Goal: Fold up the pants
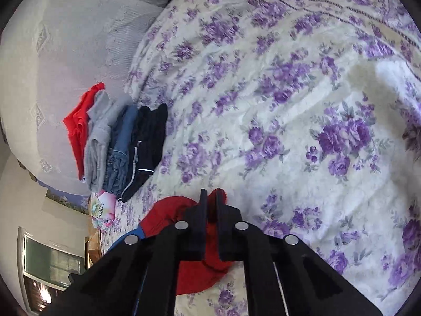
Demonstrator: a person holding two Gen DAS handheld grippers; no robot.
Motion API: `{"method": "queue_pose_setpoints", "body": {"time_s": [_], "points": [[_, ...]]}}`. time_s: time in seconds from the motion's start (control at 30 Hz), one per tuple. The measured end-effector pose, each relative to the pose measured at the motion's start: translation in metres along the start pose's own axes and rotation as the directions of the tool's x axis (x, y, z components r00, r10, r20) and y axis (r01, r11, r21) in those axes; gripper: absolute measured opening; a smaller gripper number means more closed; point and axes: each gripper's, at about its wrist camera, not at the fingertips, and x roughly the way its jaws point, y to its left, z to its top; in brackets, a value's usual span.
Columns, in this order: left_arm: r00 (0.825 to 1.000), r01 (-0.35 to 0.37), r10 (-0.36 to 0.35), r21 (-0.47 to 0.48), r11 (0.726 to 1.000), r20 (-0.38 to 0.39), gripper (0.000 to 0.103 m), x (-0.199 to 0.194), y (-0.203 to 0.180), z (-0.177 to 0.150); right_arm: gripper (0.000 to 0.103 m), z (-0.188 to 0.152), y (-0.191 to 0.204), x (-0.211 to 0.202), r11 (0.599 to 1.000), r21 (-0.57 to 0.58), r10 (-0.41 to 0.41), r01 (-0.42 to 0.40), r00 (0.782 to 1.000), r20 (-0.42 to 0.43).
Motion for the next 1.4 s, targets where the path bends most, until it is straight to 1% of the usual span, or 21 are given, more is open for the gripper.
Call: {"method": "queue_pose_setpoints", "body": {"time_s": [0.13, 0.2, 0.23, 0.27, 0.33, 0.43, 0.5, 0.53, 0.6, 0.67, 0.73, 0.8, 0.87, 0.93, 1.07, 1.13, 1.2, 1.23, 1.3, 1.33, 1.4], "points": [[0.998, 0.058, -0.059, 0.017, 0.998, 0.03, 0.004, -0.018, -0.004, -0.003, 0.003, -0.01, 0.028, -0.056, 0.994, -0.1, 0.055, -0.044, 0.992, 0.109], [0.997, 0.072, -0.074, 0.038, 0.997, 0.038, 0.004, -0.033, -0.002, -0.017, 0.002, -0.03, 0.029, -0.089, 0.99, -0.131, 0.068, -0.05, 0.989, 0.133], [0.996, 0.08, -0.082, 0.042, 0.996, 0.038, 0.0, -0.04, 0.001, -0.026, 0.002, -0.046, 0.025, -0.108, 0.988, -0.142, 0.077, -0.057, 0.986, 0.145], [0.996, 0.08, -0.082, 0.043, 0.996, 0.044, 0.0, -0.049, 0.007, -0.036, 0.002, -0.06, 0.018, -0.122, 0.988, -0.144, 0.077, -0.056, 0.986, 0.151], [0.996, 0.069, -0.069, -0.002, 0.998, 0.056, 0.0, -0.067, 0.033, -0.063, 0.002, -0.092, -0.005, -0.147, 0.992, -0.119, 0.058, -0.04, 0.986, 0.155], [0.999, 0.025, -0.021, -0.129, 0.991, 0.033, 0.0, -0.077, 0.081, -0.099, 0.004, -0.135, -0.045, -0.167, 1.0, -0.031, -0.001, 0.006, 0.988, 0.152], [0.998, 0.061, -0.057, -0.182, 0.981, 0.028, 0.0, -0.084, 0.098, -0.117, 0.006, -0.153, -0.061, -0.178, 0.998, 0.059, 0.019, -0.03, 0.986, 0.167], [0.997, 0.071, -0.066, -0.18, 0.981, 0.035, 0.0, -0.088, 0.097, -0.121, 0.006, -0.159, -0.062, -0.183, 0.995, 0.082, 0.041, -0.056, 0.983, 0.181], [0.996, 0.089, -0.084, -0.138, 0.986, 0.043, 0.0, -0.094, 0.081, -0.128, 0.006, -0.168, -0.05, -0.189, 0.988, 0.08, 0.117, -0.135, 0.973, 0.197], [0.993, 0.113, -0.11, -0.101, 0.988, 0.041, 0.0, -0.094, 0.06, -0.132, 0.009, -0.178, -0.03, -0.182, 0.977, 0.068, 0.189, -0.202, 0.969, 0.16], [0.99, 0.135, -0.132, -0.082, 0.987, 0.04, 0.005, -0.092, 0.044, -0.135, 0.021, -0.188, -0.013, -0.167, 0.974, 0.072, 0.206, -0.215, 0.971, 0.118], [0.986, 0.167, -0.164, -0.076, 0.983, 0.04, 0.014, -0.09, 0.028, -0.139, 0.053, -0.2, -0.002, -0.15, 0.974, 0.093, 0.195, -0.204, 0.976, 0.098], [0.982, 0.186, -0.184, -0.067, 0.98, 0.035, 0.023, -0.089, 0.016, -0.141, 0.057, -0.208, 0.003, -0.137, 0.974, 0.118, 0.186, -0.196, 0.978, 0.091], [0.984, 0.18, -0.18, -0.057, 0.982, 0.018, 0.033, -0.085, 0.005, -0.144, 0.057, -0.212, 0.004, -0.126, 0.968, 0.155, 0.182, -0.195, 0.979, 0.095], [0.993, 0.115, -0.115, -0.009, 0.993, -0.028, 0.035, -0.073, -0.014, -0.155, 0.057, -0.209, -0.005, -0.11, 0.95, 0.248, 0.166, -0.188, 0.98, 0.106], [0.997, 0.07, -0.07, 0.022, 0.997, -0.039, 0.046, -0.067, -0.023, -0.16, 0.057, -0.205, -0.013, -0.103, 0.937, 0.297, 0.158, -0.184, 0.981, 0.109], [0.998, 0.051, -0.05, 0.03, 0.998, -0.041, 0.05, -0.063, -0.028, -0.163, 0.056, -0.202, -0.016, -0.095, 0.926, 0.327, 0.161, -0.188, 0.981, 0.108], [0.997, 0.057, -0.055, 0.028, 0.998, -0.046, 0.05, -0.061, -0.029, -0.162, 0.053, -0.201, -0.014, -0.092, 0.927, 0.32, 0.173, -0.197, 0.98, 0.104], [0.996, 0.07, -0.07, 0.011, 0.997, -0.049, 0.051, -0.059, -0.032, -0.159, 0.014, -0.198, -0.004, -0.089, 0.936, 0.261, 0.215, -0.235, 0.971, 0.104], [0.996, 0.072, -0.072, -0.006, 0.997, -0.044, 0.051, -0.059, -0.032, -0.155, 0.008, -0.197, 0.001, -0.09, 0.942, 0.233, 0.222, -0.242, 0.969, 0.106], [0.996, 0.085, -0.086, -0.035, 0.996, -0.038, 0.057, -0.058, -0.032, -0.147, 0.007, -0.196, 0.008, -0.094, 0.953, 0.183, 0.221, -0.241, 0.968, 0.12]]}}
